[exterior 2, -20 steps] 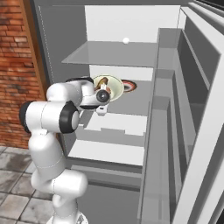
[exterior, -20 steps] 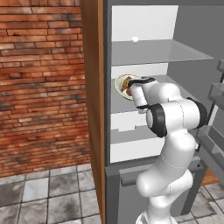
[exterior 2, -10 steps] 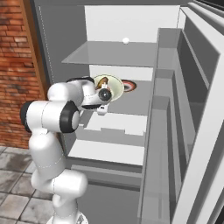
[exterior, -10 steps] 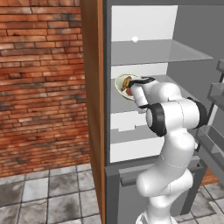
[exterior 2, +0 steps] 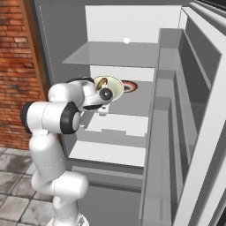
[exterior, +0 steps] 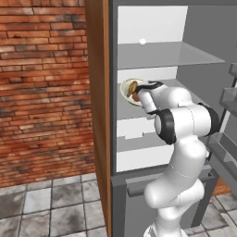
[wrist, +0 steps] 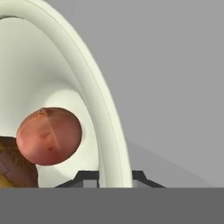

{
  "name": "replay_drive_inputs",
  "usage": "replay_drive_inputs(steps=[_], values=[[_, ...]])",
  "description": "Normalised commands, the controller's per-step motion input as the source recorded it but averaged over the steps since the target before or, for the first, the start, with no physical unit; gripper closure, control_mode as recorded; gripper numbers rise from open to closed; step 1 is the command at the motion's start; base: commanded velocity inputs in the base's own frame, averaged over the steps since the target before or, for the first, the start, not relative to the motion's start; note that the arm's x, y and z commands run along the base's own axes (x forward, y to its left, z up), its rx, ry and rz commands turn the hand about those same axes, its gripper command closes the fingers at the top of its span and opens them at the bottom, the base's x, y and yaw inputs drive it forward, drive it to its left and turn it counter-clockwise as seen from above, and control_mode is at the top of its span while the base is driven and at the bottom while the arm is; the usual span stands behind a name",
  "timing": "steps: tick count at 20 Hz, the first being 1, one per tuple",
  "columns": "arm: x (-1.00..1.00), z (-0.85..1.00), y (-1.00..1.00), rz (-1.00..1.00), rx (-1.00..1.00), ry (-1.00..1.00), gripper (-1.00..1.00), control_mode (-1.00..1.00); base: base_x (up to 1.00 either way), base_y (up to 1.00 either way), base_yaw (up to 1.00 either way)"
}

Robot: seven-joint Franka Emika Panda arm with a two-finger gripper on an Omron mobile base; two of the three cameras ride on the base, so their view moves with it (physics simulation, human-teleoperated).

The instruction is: Pick the chicken drumstick and onion from their plates and place them in the bowl. Then put the bowl in the fridge.

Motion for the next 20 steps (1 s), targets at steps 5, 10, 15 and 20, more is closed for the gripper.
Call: replay_drive_inputs(steps=[5,10,15,20], values=[[0.00,0.08,0.11,0.00,-0.12,0.00,1.00,-1.00,0.00,0.00,0.00],[0.01,0.12,0.07,0.00,-0.09,0.00,1.00,-1.00,0.00,0.00,0.00],[0.15,0.12,0.00,0.00,-0.02,0.00,1.00,-1.00,0.00,0.00,0.00],[0.26,0.01,-0.05,0.00,0.00,0.04,1.00,-1.00,0.00,0.00,0.00]])
